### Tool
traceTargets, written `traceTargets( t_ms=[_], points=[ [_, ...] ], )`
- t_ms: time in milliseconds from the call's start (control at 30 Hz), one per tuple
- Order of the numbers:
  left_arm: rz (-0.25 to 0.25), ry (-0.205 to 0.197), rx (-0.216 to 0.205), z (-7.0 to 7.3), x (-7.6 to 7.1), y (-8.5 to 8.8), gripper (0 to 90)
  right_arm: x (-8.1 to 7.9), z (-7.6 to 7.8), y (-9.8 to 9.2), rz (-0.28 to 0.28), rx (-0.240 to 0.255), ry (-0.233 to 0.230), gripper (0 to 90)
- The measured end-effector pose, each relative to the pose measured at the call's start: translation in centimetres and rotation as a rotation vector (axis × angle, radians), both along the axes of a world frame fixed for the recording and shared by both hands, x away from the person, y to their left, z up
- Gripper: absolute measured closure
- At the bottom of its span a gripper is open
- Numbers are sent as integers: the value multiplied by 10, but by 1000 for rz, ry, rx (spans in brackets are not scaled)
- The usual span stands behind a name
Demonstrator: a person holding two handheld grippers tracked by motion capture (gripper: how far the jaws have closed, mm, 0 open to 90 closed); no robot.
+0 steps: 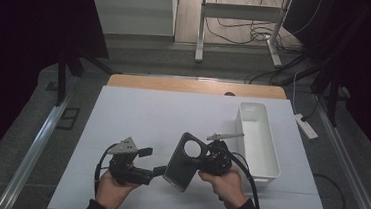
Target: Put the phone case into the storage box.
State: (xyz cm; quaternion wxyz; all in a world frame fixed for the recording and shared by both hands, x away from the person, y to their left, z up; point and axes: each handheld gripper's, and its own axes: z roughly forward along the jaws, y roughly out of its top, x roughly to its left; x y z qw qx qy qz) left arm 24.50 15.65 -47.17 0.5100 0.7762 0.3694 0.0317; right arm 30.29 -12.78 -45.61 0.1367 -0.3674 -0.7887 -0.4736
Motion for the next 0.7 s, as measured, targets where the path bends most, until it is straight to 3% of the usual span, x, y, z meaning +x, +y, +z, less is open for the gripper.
traceTargets(
  t_ms=[233,367,700],
  points=[
    [-82,37,-25,-7,2,1,4,-4,7,-3,34,-57,-95,858],
    [-129,41,-39,-11,3,-1,0,-7,11,-5,58,-77,-137,858],
    [-211,25,-12,-20,3,-10,0,-12,20,-8,116,-96,-203,858]
  ],
)
